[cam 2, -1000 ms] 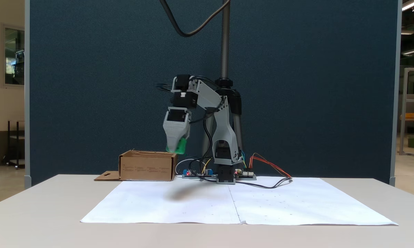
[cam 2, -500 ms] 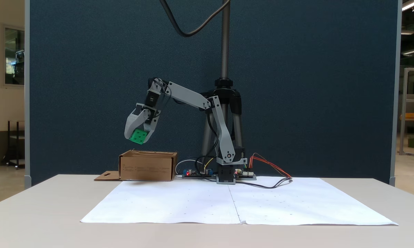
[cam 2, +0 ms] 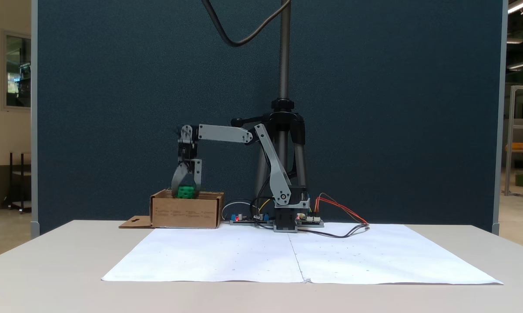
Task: Grasp a green dice and put it in the bin.
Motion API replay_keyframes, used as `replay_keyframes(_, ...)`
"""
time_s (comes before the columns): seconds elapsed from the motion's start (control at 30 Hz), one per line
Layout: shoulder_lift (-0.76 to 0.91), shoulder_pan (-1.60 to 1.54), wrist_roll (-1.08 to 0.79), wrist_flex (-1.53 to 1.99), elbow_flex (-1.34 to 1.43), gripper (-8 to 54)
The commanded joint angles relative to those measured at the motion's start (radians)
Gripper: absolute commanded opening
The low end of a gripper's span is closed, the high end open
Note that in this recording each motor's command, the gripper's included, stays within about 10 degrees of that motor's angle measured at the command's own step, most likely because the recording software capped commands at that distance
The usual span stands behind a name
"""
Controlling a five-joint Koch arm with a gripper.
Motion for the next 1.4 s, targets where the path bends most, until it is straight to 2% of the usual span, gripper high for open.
replay_keyframes(0.0, 0.029, 0.023, -0.008, -0.031, -0.009, 11.4)
replay_keyframes(0.1, 0.029, 0.023, -0.008, -0.034, 0.0, 11.4)
replay_keyframes(0.17, 0.029, 0.015, -0.006, -0.034, 0.057, 31.7)
replay_keyframes(0.2, 0.031, 0.011, -0.005, -0.034, 0.094, 33.0)
replay_keyframes(0.3, 0.035, -0.008, 0.002, -0.046, 0.149, 44.5)
replay_keyframes(0.4, 0.049, -0.009, 0.04, -0.091, 0.15, 44.4)
replay_keyframes(0.6, 0.204, -0.012, 0.204, -0.275, 0.135, 42.0)
replay_keyframes(1.0, 0.471, -0.236, 0.367, -0.301, 0.066, 42.0)
replay_keyframes(1.37, 0.515, -0.644, 0.42, -0.38, 0.066, 42.5)
